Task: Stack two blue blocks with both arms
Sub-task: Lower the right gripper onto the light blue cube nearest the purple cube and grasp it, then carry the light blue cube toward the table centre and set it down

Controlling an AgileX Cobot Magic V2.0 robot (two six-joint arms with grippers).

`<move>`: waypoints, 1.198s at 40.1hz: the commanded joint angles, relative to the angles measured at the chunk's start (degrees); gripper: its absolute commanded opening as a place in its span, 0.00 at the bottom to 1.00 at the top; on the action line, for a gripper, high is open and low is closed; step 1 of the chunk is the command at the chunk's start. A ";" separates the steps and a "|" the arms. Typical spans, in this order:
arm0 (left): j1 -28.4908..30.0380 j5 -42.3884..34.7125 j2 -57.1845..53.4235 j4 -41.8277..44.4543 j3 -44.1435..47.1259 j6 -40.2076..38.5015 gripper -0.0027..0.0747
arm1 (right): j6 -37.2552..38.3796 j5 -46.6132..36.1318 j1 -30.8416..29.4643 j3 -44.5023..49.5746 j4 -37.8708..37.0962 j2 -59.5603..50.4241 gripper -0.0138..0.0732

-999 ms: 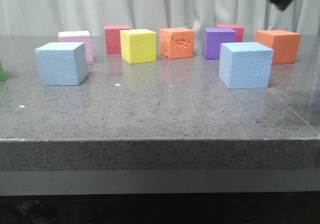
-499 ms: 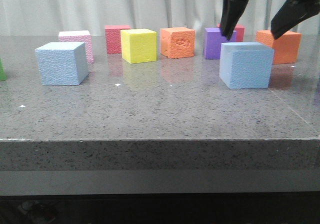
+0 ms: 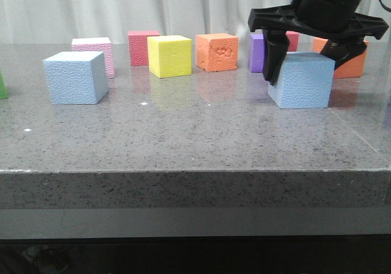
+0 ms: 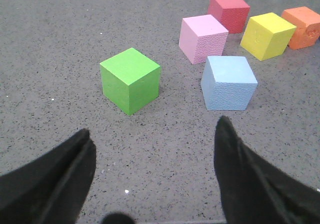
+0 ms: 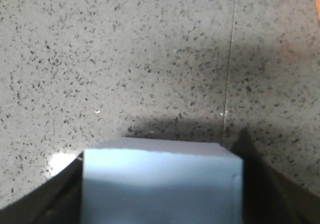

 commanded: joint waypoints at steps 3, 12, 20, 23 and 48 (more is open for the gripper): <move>-0.42 -4.62 0.62 -0.66 -1.90 0.00 0.67 | 0.97 0.08 1.31 -3.33 -1.01 -2.74 0.68; -0.42 -5.07 0.67 -0.66 -1.90 0.00 0.67 | 5.64 1.68 7.96 -9.10 -2.76 -2.27 0.68; -0.78 -5.96 1.24 -0.66 -1.90 0.00 0.67 | 18.04 8.04 12.55 -15.20 -10.52 1.89 0.68; -2.06 -5.96 1.33 -0.28 -1.90 0.00 0.67 | 22.19 9.05 14.54 -16.25 -14.55 3.33 0.68; -5.30 -5.12 1.33 1.12 -1.90 0.00 0.67 | 28.93 5.72 17.29 -17.09 -17.77 5.75 0.91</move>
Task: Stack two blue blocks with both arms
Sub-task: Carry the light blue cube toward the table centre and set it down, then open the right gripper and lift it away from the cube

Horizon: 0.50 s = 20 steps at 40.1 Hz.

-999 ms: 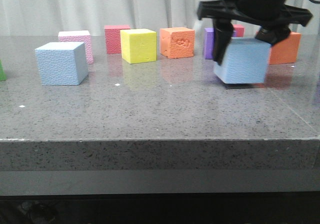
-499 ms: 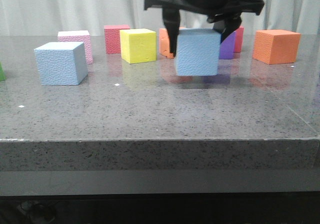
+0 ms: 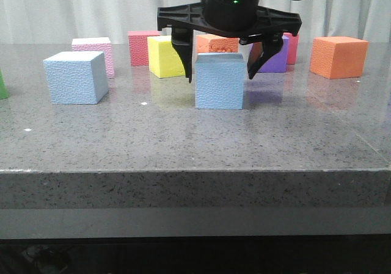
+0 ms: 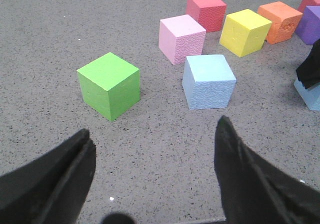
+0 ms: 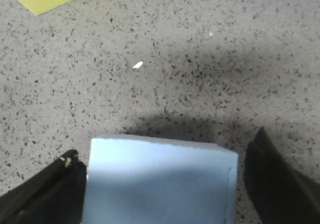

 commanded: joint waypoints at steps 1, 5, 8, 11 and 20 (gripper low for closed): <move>-0.45 -3.80 0.73 0.11 -1.90 0.00 0.67 | -0.11 -2.25 -0.06 -2.55 -1.28 -4.07 0.91; -0.45 -3.80 0.73 0.14 -1.90 0.00 0.67 | -3.05 -1.27 -0.06 -3.07 0.02 -6.37 0.91; -0.45 -3.80 0.73 0.14 -1.90 0.00 0.67 | -7.52 0.83 -0.06 -3.07 0.74 -9.12 0.91; -0.45 -4.02 0.73 0.14 -1.90 0.00 0.67 | -12.92 3.52 -0.06 -3.07 1.47 -11.78 0.91; -0.45 -4.02 0.73 0.14 -1.90 0.00 0.67 | -34.83 7.49 -1.93 1.84 7.67 -21.39 0.91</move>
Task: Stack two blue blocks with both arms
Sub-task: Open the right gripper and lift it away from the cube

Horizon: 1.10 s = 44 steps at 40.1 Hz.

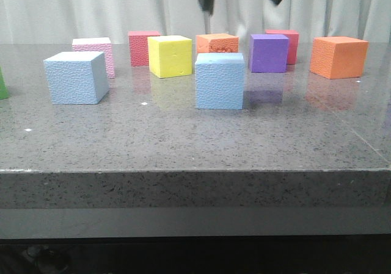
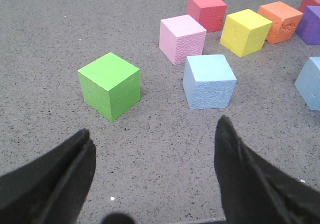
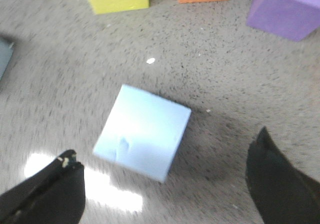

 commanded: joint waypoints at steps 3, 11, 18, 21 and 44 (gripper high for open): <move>-0.45 -4.37 0.73 -0.08 -1.90 0.00 0.67 | -13.99 -2.30 -3.83 5.31 5.83 -9.76 0.91; -0.45 -5.30 0.73 -0.08 -1.80 0.00 0.67 | -24.39 -12.98 -9.36 20.07 14.91 -21.99 0.91; -0.45 -5.57 0.73 -0.08 -1.68 0.00 0.67 | -30.08 -21.82 -10.06 33.13 15.29 -33.26 0.91; -0.45 -5.23 0.73 -0.08 -1.31 0.00 0.67 | -30.08 -22.29 -10.06 36.62 15.97 -36.74 0.91; -10.51 -7.95 17.21 -6.28 -8.74 7.96 0.77 | -30.08 -17.31 -10.01 40.43 17.89 -42.70 0.91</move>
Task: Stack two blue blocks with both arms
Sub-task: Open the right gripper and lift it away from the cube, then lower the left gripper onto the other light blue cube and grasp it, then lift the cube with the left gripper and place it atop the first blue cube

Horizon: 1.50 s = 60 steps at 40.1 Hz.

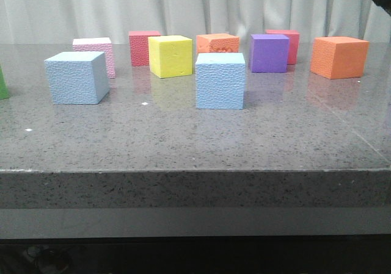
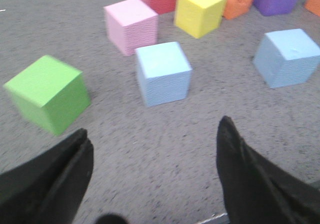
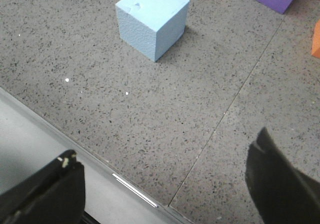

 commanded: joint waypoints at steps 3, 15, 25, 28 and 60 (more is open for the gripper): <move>-4.19 -4.96 8.01 -0.73 -6.93 0.48 0.86 | -0.55 -2.80 -0.44 -1.51 0.41 -0.73 0.91; -5.73 -0.37 30.29 4.11 -23.49 -7.01 0.91 | -0.55 -2.80 -0.44 -1.51 0.41 -0.73 0.91; -5.73 5.75 44.34 11.56 -35.20 -20.24 0.91 | -0.55 -2.80 -0.44 -1.51 0.41 -0.73 0.91; -5.73 6.72 47.75 12.97 -37.53 -22.62 0.91 | -0.55 -2.80 -0.44 -1.51 0.41 -0.73 0.91; -8.46 10.88 56.11 15.66 -44.54 -28.89 0.55 | -0.55 -2.79 -0.44 -1.51 0.41 -0.73 0.91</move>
